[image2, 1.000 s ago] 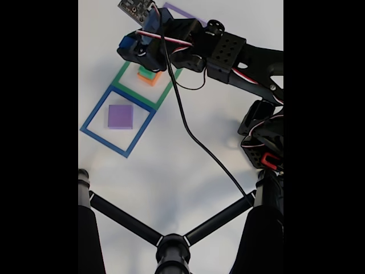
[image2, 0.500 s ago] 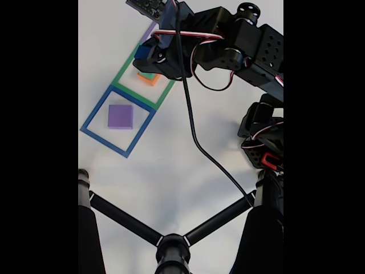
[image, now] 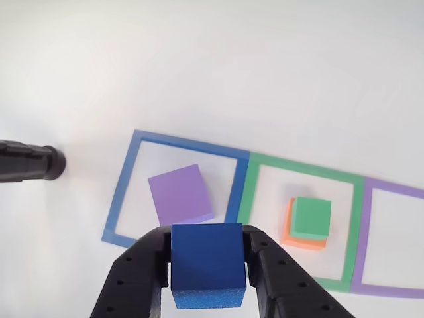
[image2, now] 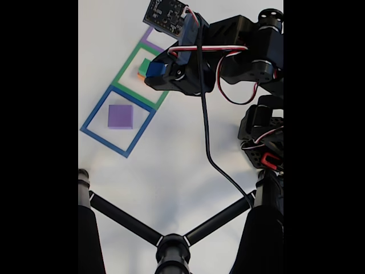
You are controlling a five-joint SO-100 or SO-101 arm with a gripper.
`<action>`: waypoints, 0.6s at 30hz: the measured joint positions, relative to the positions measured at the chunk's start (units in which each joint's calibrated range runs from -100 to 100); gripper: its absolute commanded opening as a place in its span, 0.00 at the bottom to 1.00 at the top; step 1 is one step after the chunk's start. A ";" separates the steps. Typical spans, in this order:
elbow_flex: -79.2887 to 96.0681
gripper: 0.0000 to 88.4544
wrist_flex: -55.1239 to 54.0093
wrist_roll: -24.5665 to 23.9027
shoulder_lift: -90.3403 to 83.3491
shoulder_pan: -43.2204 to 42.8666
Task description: Tower of hanoi
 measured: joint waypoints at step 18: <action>36.90 0.04 -35.77 4.31 -3.36 -2.33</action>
